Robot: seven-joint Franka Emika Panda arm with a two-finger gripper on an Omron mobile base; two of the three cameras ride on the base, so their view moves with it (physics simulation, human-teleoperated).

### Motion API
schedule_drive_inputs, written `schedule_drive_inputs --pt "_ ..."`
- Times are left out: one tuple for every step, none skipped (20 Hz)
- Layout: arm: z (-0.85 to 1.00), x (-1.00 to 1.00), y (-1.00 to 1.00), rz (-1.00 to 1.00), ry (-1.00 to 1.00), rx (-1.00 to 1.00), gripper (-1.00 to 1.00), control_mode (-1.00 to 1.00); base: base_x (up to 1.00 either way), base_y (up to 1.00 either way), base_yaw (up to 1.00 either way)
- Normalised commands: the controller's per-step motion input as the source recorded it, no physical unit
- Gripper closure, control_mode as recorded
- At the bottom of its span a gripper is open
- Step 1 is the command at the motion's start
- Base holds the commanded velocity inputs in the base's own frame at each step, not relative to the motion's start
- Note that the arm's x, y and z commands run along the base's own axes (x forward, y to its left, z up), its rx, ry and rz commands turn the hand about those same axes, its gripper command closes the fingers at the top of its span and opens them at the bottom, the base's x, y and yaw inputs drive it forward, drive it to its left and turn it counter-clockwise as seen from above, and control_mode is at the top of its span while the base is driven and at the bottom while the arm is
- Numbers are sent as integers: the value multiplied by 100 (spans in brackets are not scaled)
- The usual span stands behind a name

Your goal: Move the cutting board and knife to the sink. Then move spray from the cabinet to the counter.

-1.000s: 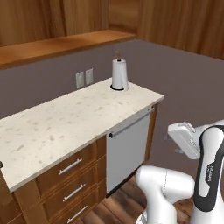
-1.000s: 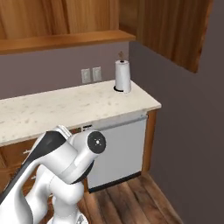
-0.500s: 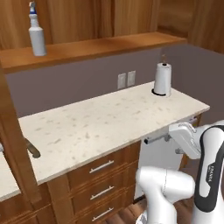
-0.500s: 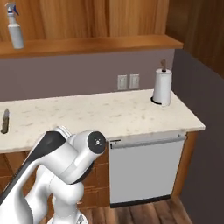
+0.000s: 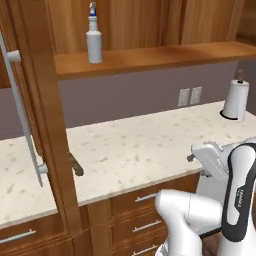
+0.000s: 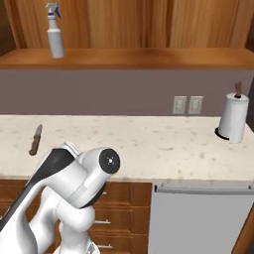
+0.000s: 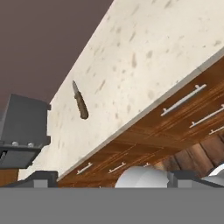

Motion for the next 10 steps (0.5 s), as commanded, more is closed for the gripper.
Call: schedule_drive_inputs --pt "0 0 0 0 0 0 -100 100 28 38 36" --pt "0 0 0 0 0 0 -100 100 21 46 34" --pt "0 0 0 0 0 0 -100 100 14 54 32" --pt "0 0 0 0 0 0 -100 100 9 49 32" --pt "0 0 0 0 0 0 -100 100 9 48 31" --pt "0 0 0 0 0 0 -100 100 9 54 29" --pt "0 0 0 0 0 0 -100 100 14 63 28" --pt "0 0 0 0 0 0 -100 100 16 63 28" --pt "0 0 0 0 0 0 -100 100 21 59 28" --pt "0 0 0 0 0 0 -100 100 24 56 29"
